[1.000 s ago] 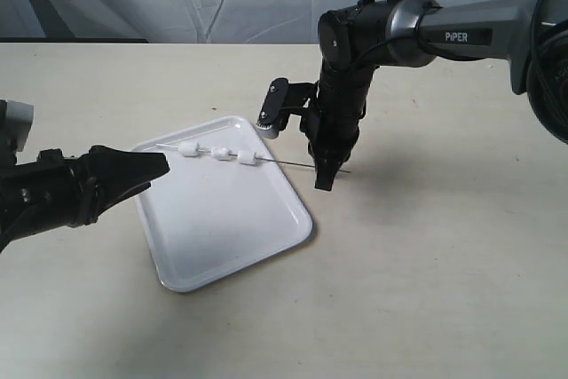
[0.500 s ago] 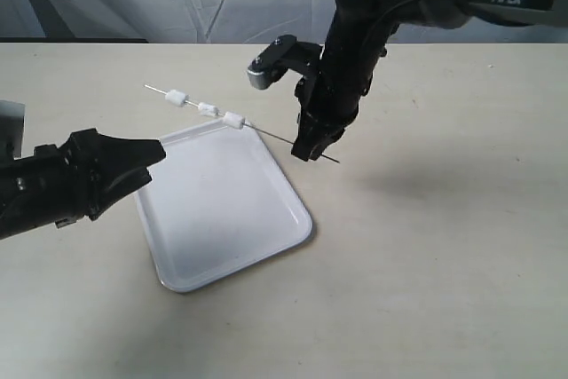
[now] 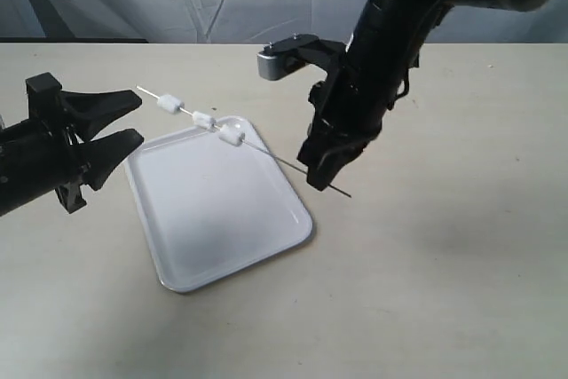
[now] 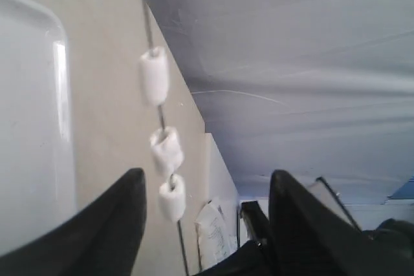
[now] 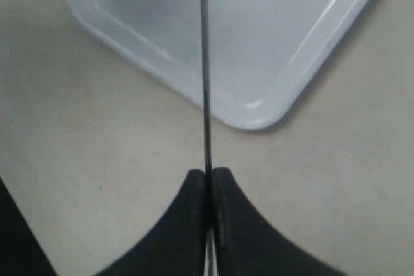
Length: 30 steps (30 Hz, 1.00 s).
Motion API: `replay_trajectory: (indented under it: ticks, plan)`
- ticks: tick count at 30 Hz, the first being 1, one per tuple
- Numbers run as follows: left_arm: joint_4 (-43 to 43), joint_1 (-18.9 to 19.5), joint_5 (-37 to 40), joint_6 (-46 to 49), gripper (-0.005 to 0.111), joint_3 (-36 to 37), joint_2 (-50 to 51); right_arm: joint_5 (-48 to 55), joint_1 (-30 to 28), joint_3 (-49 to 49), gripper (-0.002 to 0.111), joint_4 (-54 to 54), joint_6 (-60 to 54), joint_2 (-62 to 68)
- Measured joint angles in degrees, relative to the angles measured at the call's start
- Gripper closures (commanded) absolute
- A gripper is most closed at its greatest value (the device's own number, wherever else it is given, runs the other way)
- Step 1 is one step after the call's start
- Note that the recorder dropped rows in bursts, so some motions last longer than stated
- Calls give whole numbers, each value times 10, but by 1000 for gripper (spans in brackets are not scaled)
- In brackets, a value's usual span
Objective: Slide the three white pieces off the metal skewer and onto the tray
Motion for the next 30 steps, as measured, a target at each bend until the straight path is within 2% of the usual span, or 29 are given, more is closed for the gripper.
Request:
replay_trajectory:
  ticks: [5,12,21,30]
  plan:
    - [8,0,-10,-10,52,0,0,-8,0,83,109,0,-4,-61]
    - [17,-9,10,-10,52,-7,0,-32,0,144,109,16,-8,-110]
    - [10,-68,62,-10,52,-46,1,-37,0,152,109,38,-9,-116]
    - [5,-73,114,1,53,-58,1,-36,0,152,109,59,-23,-117]
